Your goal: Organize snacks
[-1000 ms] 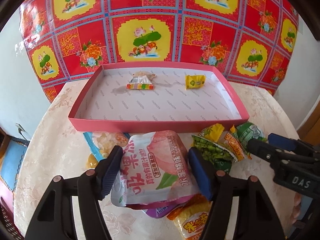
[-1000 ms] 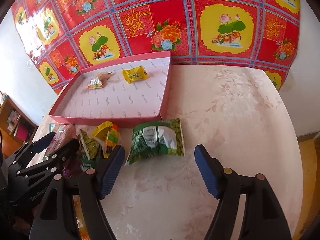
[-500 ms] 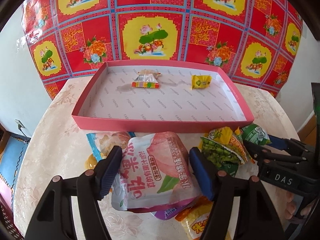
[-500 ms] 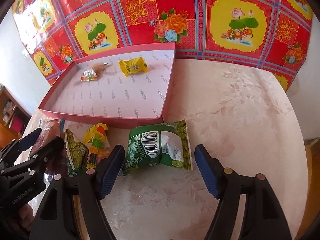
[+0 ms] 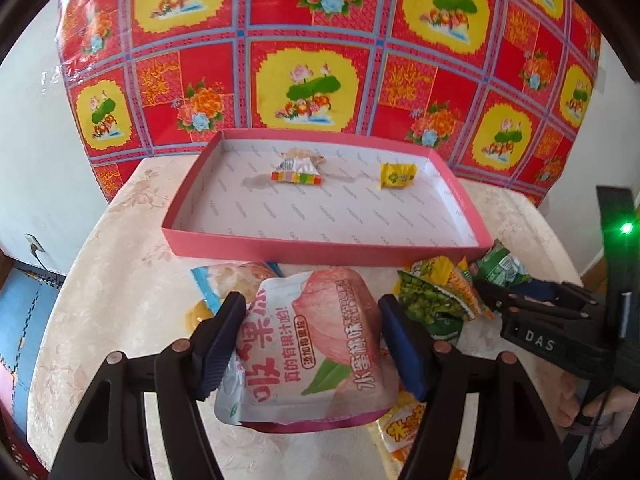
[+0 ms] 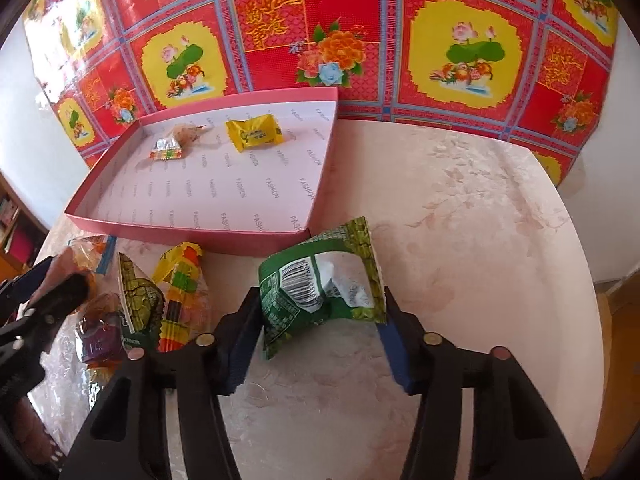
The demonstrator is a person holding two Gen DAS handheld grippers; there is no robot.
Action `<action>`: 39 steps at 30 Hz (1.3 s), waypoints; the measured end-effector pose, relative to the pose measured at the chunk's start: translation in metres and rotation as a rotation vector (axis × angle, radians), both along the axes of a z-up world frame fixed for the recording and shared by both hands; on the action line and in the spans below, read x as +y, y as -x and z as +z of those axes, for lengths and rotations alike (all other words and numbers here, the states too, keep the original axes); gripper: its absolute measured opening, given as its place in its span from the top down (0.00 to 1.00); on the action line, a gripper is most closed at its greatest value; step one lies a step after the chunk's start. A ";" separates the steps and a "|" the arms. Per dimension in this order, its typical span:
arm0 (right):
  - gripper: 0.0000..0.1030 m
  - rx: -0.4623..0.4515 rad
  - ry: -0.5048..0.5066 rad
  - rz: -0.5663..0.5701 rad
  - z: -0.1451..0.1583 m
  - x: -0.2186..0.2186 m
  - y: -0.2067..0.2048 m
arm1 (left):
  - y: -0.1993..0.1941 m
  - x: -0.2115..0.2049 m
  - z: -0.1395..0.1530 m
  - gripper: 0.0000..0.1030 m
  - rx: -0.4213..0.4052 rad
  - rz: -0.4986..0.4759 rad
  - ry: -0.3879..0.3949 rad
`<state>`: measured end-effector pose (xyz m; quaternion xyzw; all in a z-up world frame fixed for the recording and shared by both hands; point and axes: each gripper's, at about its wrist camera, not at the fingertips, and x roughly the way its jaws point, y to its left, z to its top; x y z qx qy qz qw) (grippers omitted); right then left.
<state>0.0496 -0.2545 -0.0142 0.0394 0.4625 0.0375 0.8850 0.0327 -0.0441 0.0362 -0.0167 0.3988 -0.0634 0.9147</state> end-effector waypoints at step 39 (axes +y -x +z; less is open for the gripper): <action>0.70 -0.109 -0.021 0.044 0.046 0.019 0.051 | 0.023 0.026 0.051 0.30 -0.085 -0.013 0.052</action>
